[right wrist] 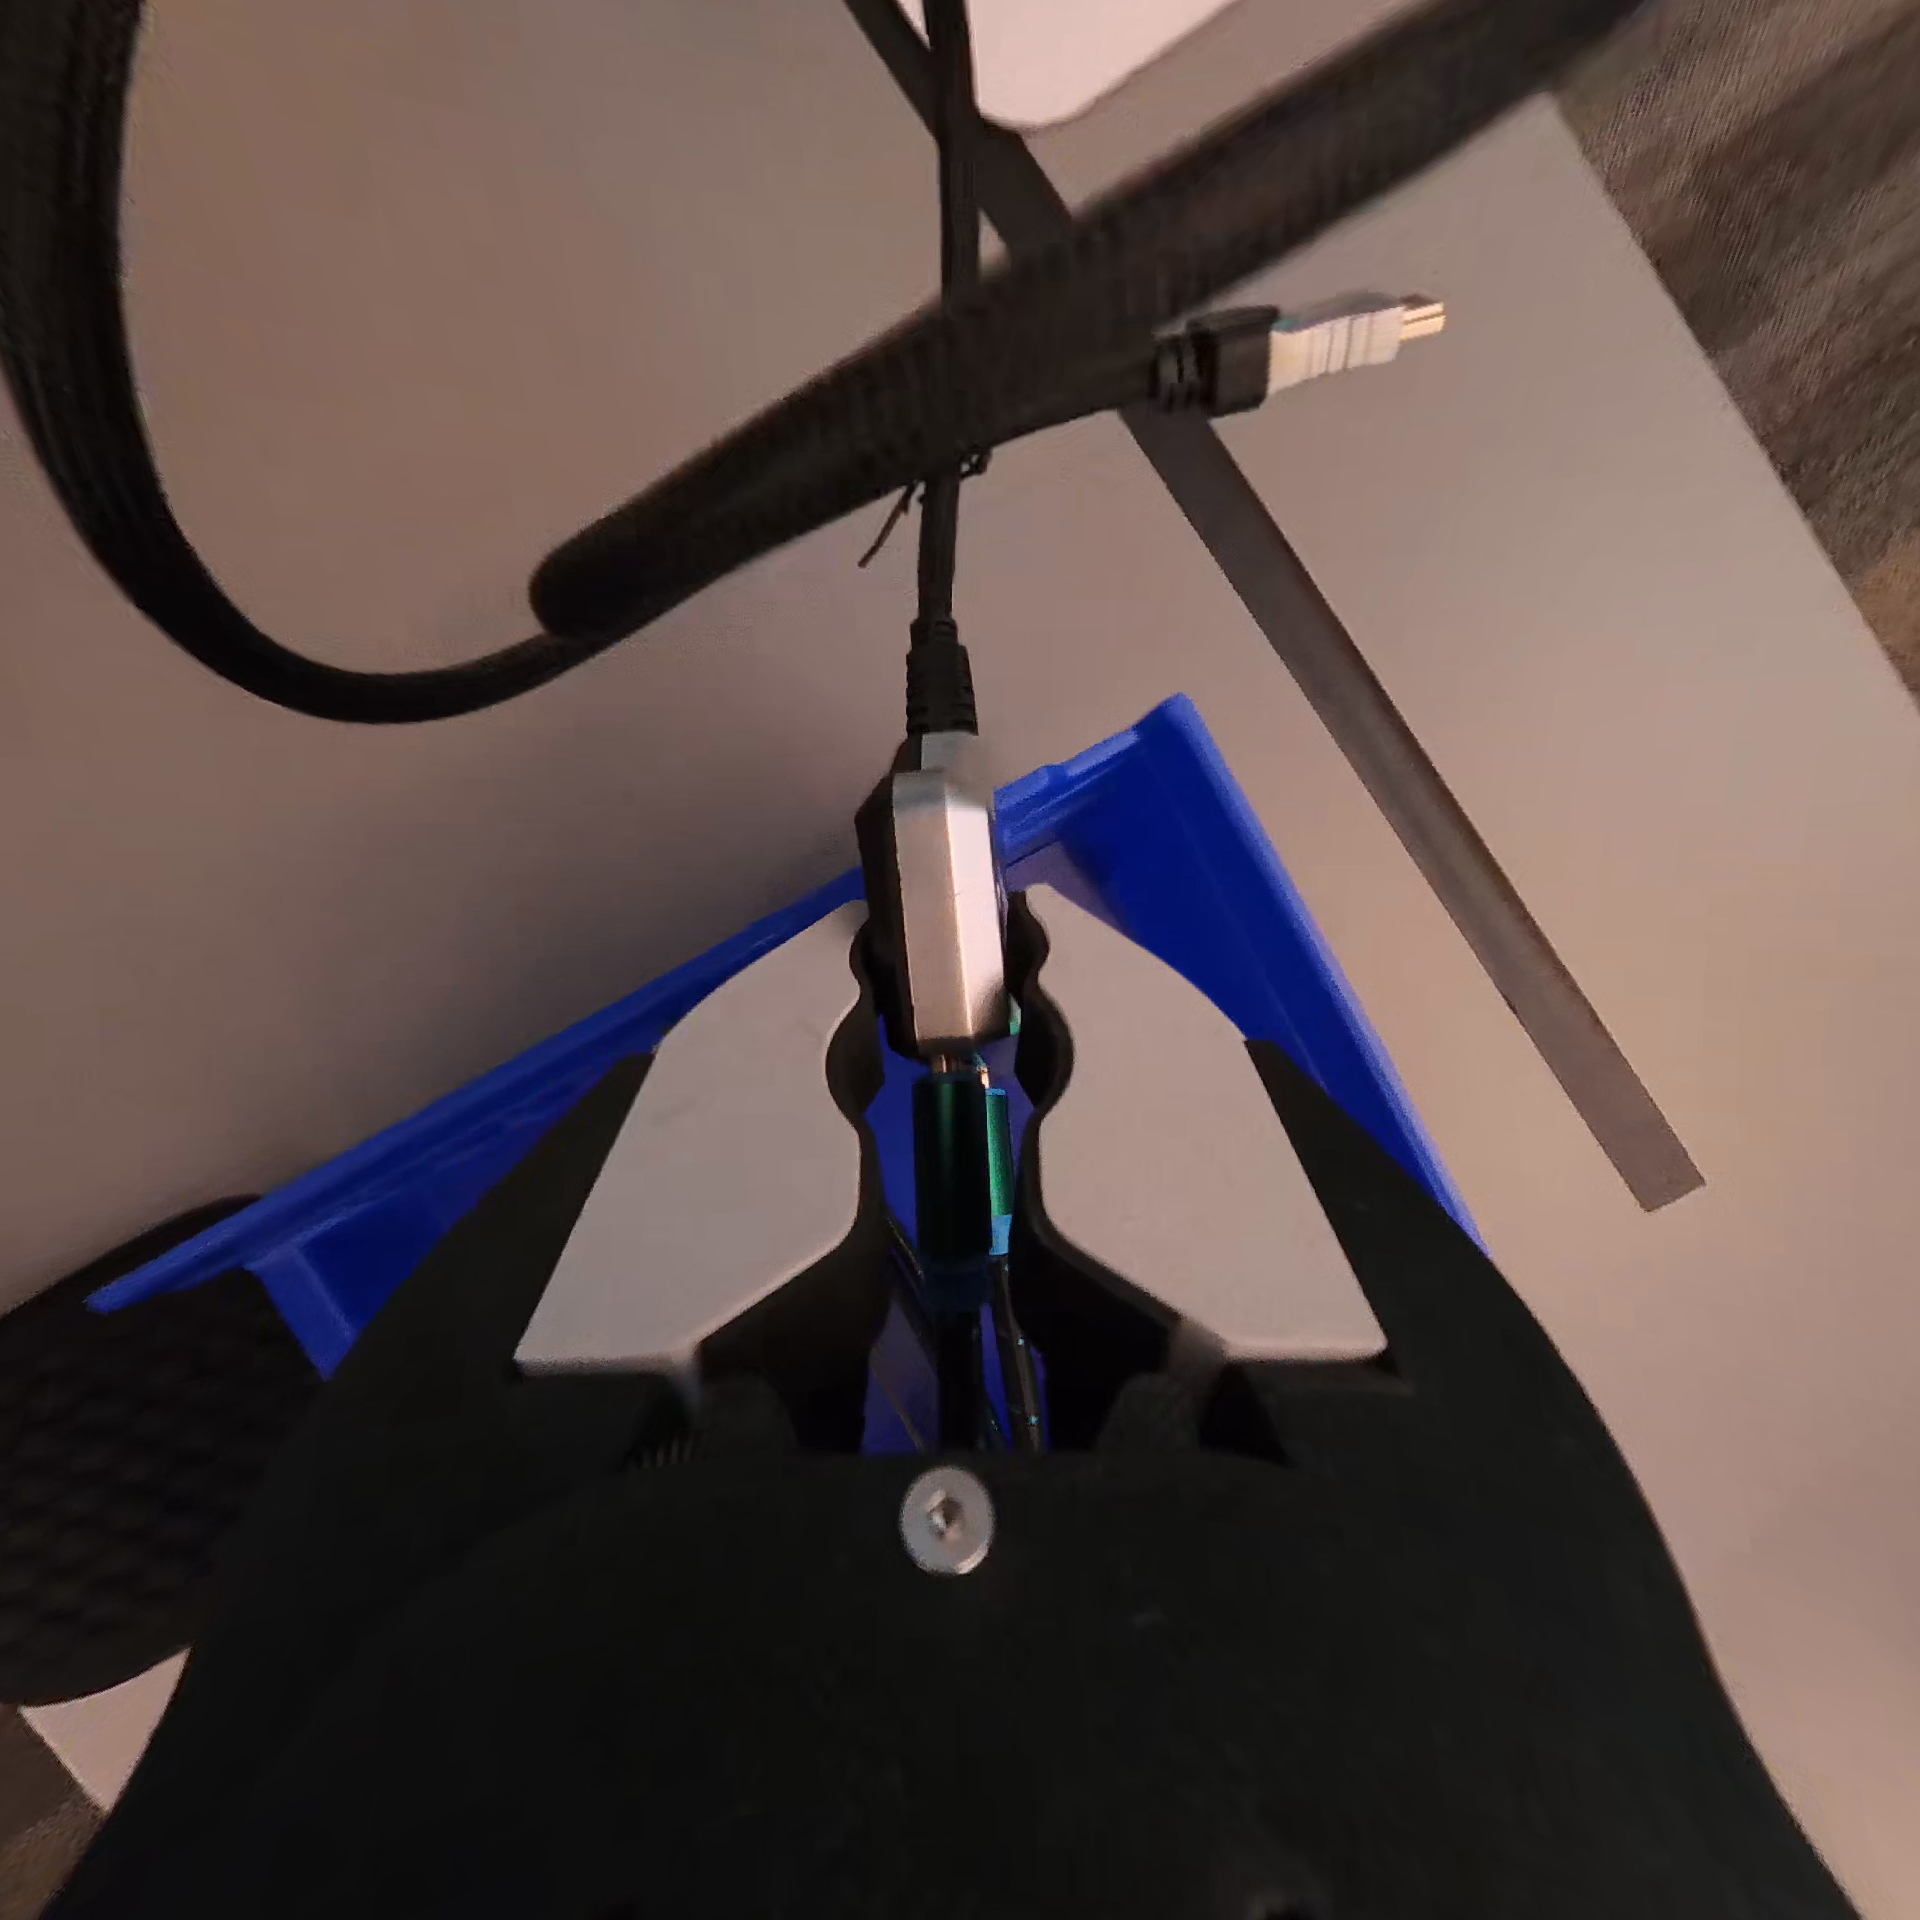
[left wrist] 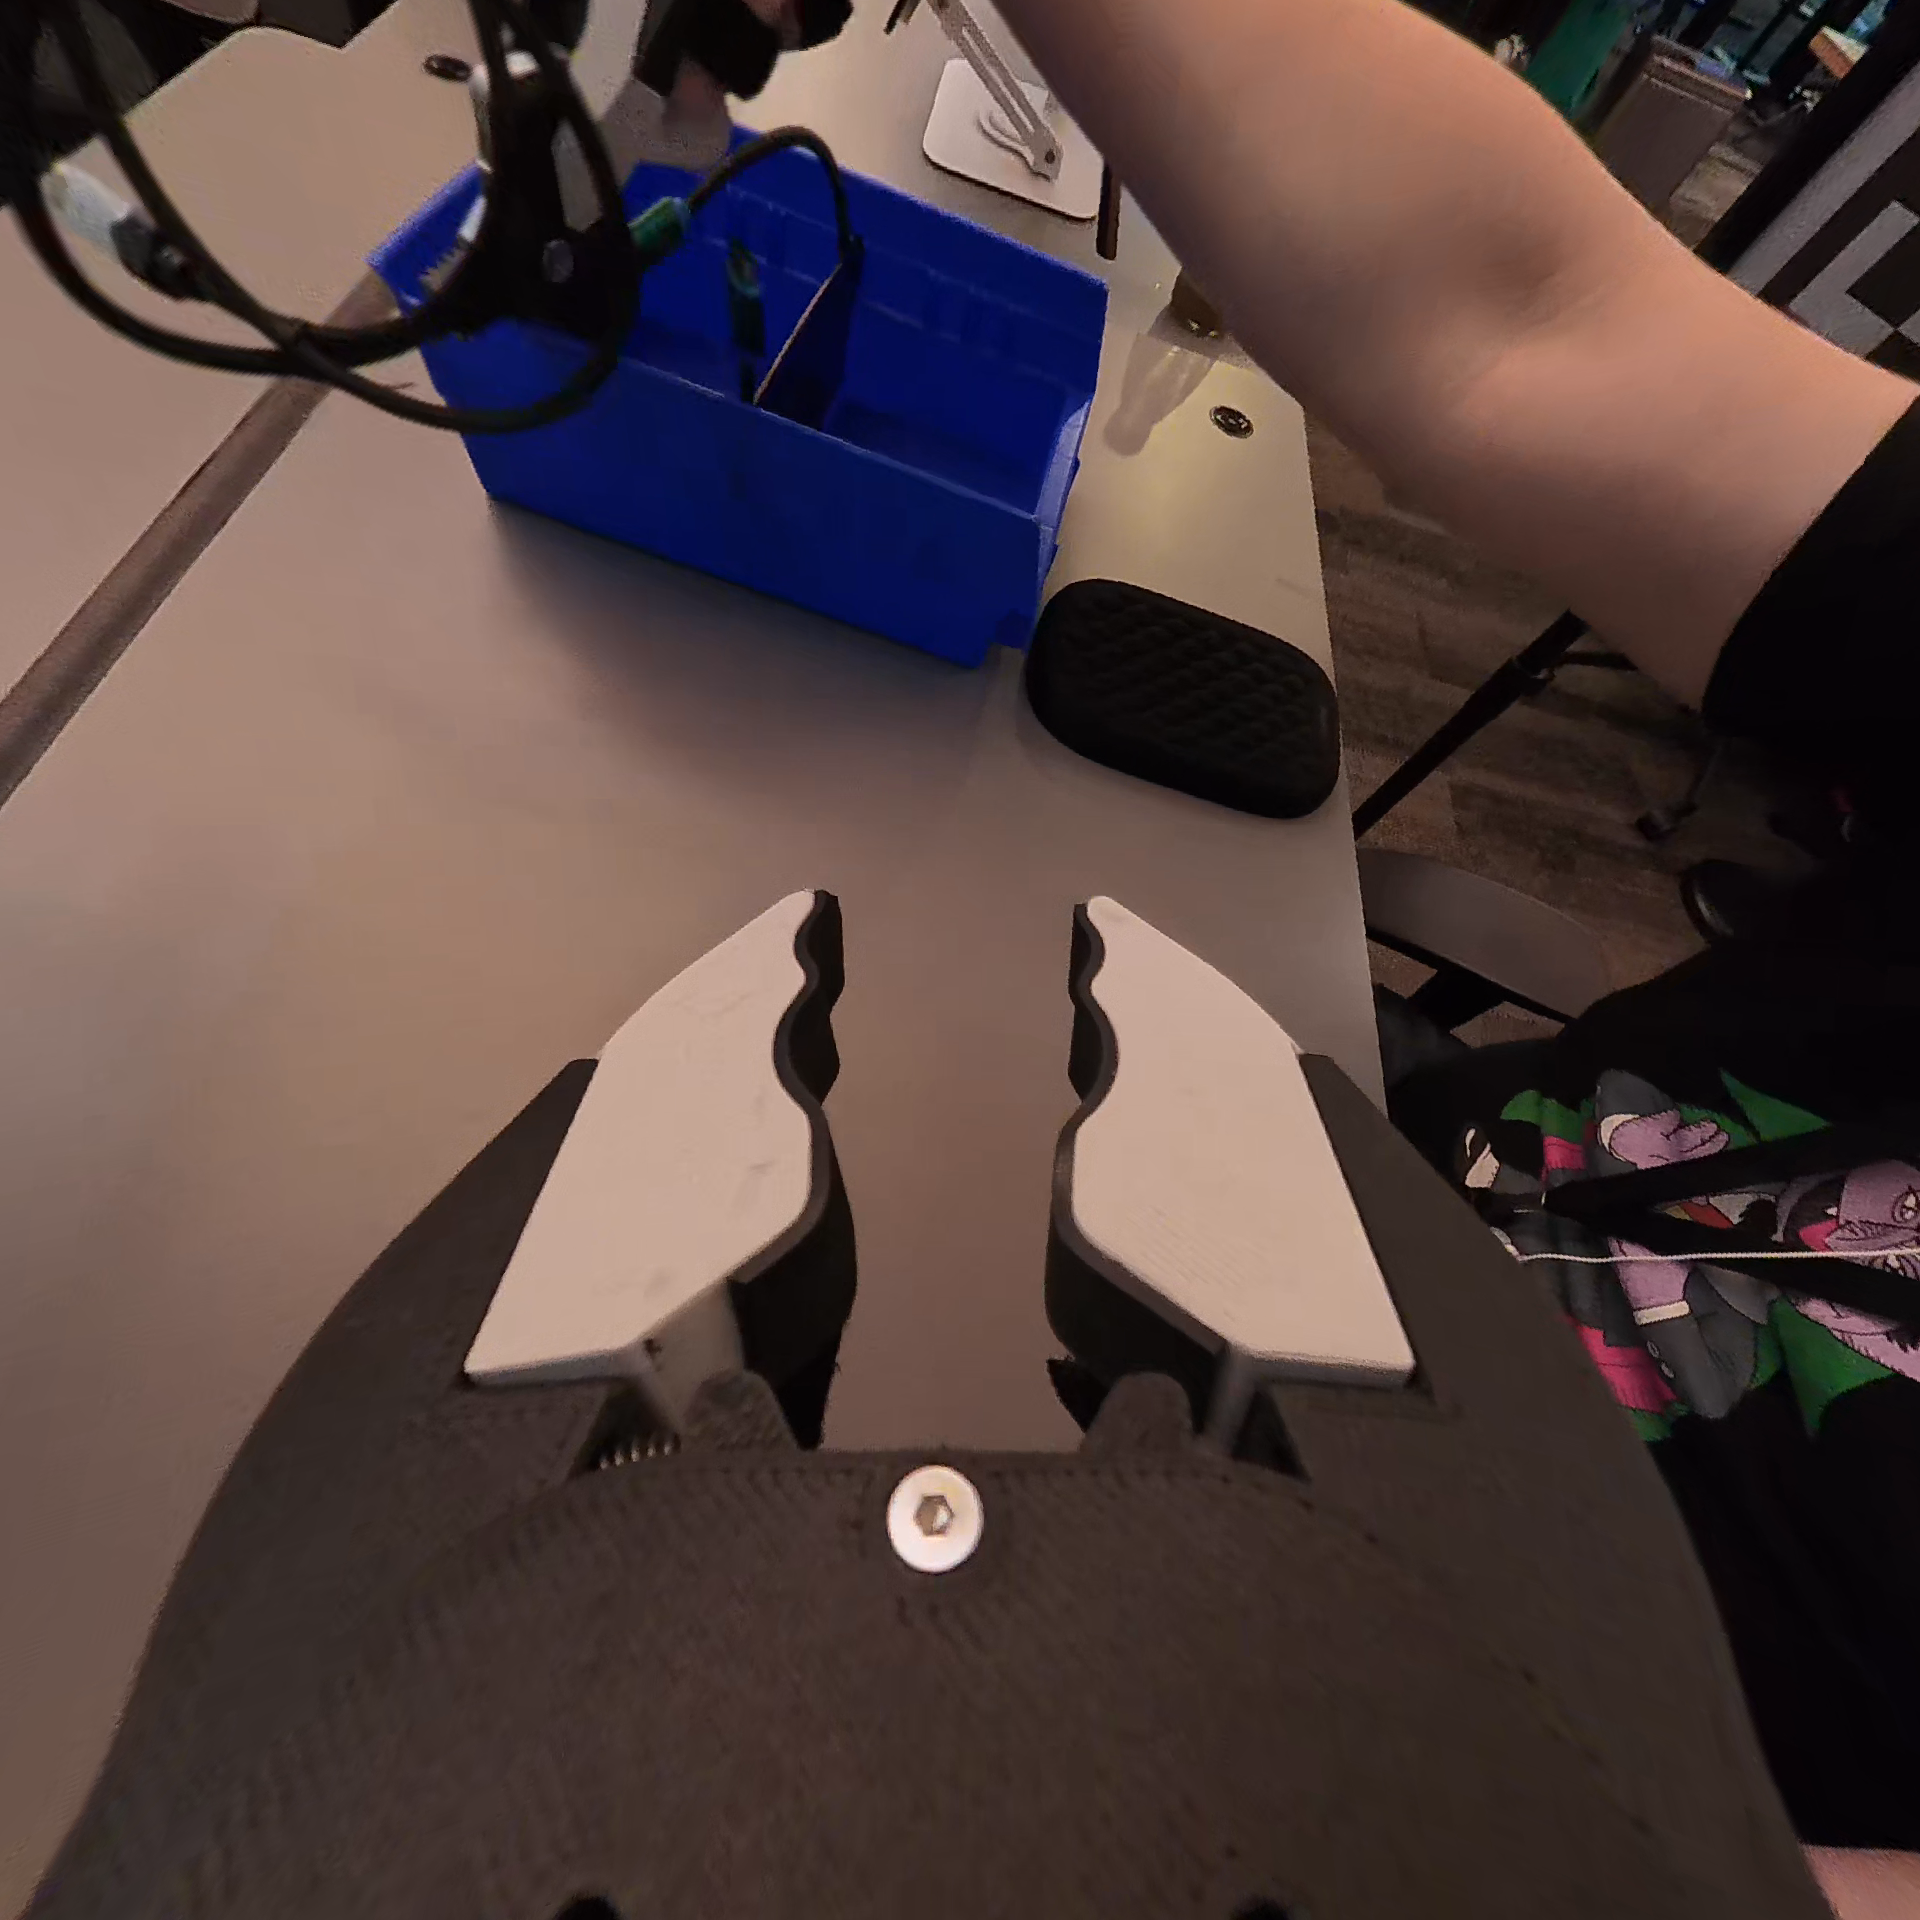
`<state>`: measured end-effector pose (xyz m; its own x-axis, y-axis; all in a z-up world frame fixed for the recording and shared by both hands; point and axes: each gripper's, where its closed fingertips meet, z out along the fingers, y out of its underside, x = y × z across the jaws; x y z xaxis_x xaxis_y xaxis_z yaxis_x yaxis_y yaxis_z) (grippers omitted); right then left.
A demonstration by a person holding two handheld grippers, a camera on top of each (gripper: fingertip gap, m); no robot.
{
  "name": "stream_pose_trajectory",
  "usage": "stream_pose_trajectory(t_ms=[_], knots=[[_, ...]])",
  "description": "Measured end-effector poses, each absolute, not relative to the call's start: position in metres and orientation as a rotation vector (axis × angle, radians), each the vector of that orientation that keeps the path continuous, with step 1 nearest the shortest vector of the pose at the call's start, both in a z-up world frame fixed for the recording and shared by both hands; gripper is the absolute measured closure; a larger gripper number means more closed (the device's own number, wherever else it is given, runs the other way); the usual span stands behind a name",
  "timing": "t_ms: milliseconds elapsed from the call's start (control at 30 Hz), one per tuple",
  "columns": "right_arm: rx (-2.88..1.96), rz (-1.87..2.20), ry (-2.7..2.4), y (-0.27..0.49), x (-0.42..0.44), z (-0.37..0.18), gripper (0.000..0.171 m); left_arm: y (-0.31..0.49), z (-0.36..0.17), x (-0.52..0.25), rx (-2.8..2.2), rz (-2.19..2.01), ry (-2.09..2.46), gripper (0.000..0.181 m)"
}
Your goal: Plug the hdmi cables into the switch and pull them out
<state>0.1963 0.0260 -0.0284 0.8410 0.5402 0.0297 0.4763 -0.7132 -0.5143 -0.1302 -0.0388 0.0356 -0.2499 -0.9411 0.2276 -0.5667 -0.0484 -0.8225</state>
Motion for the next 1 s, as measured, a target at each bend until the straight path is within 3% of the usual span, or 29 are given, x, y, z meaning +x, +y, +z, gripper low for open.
stream_pose_trajectory(t_ms=[233, 633, 733, 867, 1000], knots=[[-2.478, 0.087, -0.759, 0.03, 0.197, -0.02, 0.148, -0.042, 0.032, -0.129, -1.599, -1.21, 1.853, 0.14], [-2.248, 0.153, -0.662, -0.004, 0.211, 0.079, 0.149, -0.028, 0.022, -0.105, -1.625, -1.192, 1.767, 0.14], [-2.095, 0.268, -0.677, -0.016, 0.204, 0.096, 0.149, -0.017, 0.025, -0.085, -1.581, -1.23, 1.654, 0.132], [-1.871, 0.371, -0.741, -0.031, 0.196, 0.104, 0.149, 0.012, 0.042, -0.046, -1.537, -1.309, 1.448, 0.105], [-1.746, 0.425, -0.783, -0.038, 0.19, 0.103, 0.149, 0.039, 0.114, 0.008, -1.379, -1.45, 1.301, 0.091]])
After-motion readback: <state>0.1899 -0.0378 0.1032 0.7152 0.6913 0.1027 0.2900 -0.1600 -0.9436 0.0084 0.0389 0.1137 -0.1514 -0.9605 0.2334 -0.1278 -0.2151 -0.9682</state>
